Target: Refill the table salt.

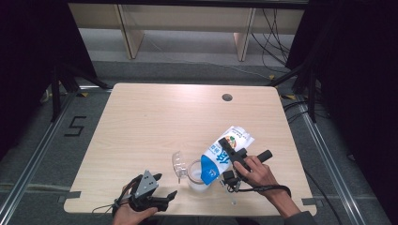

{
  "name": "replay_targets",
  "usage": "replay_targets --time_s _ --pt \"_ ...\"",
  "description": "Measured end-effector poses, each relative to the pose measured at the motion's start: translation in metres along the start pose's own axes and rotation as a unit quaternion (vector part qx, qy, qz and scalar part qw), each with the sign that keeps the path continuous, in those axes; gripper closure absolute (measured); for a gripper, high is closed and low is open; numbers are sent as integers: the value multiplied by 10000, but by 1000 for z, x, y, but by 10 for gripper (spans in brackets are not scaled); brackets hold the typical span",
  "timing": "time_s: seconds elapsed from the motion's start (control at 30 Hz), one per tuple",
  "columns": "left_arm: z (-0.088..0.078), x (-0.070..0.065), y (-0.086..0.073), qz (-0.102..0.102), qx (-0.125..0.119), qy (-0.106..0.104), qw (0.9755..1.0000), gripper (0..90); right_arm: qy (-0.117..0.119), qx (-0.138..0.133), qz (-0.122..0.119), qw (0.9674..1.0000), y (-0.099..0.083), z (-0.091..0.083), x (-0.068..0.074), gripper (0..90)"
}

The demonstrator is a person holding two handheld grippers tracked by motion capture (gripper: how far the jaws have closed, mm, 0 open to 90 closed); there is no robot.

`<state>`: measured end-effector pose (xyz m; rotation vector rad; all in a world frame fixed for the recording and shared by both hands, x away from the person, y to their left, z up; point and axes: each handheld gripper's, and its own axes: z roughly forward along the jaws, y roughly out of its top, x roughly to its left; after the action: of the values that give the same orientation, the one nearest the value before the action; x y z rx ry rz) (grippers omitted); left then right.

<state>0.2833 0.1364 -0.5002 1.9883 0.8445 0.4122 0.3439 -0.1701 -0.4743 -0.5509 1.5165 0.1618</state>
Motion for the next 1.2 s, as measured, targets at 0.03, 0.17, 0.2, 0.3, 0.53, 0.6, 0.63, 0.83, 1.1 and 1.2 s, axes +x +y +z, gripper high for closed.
replay_targets --time_s 0.03,0.17,0.2,0.3,0.53,0.6,0.63,0.83,1.1,1.2 --pt "0 0 0 -13 -9 -9 10000 198 -8 -1 -25 10000 0 0 -1 676" --pt "0 0 0 -16 -13 -12 10000 198 15 30 8 10000 0 -1 0 678" --pt "0 0 0 -12 -11 -10 10000 198 -7 5 -12 10000 0 0 -1 678" --pt "0 0 0 -17 -16 -11 10000 198 -8 6 -25 10000 0 0 -1 678" --pt "0 0 0 3 4 -7 10000 198 -13 16 -38 10000 0 0 -1 678" --pt "0 0 0 4 4 -7 10000 198 -31 38 -99 9999 0 -1 -1 679" --pt "0 0 0 8 3 -6 10000 198 -30 37 -100 9999 1 -1 -1 680" --pt "0 0 0 -11 -2 2 10000 198 -37 18 -81 10000 0 -1 -1 683" --pt "0 1 0 -6 -5 3 10000 198 -33 37 -161 9999 0 -1 -2 685" --pt "0 0 0 -3 -1 6 10000 198 -27 40 -167 9998 1 -1 -2 686"
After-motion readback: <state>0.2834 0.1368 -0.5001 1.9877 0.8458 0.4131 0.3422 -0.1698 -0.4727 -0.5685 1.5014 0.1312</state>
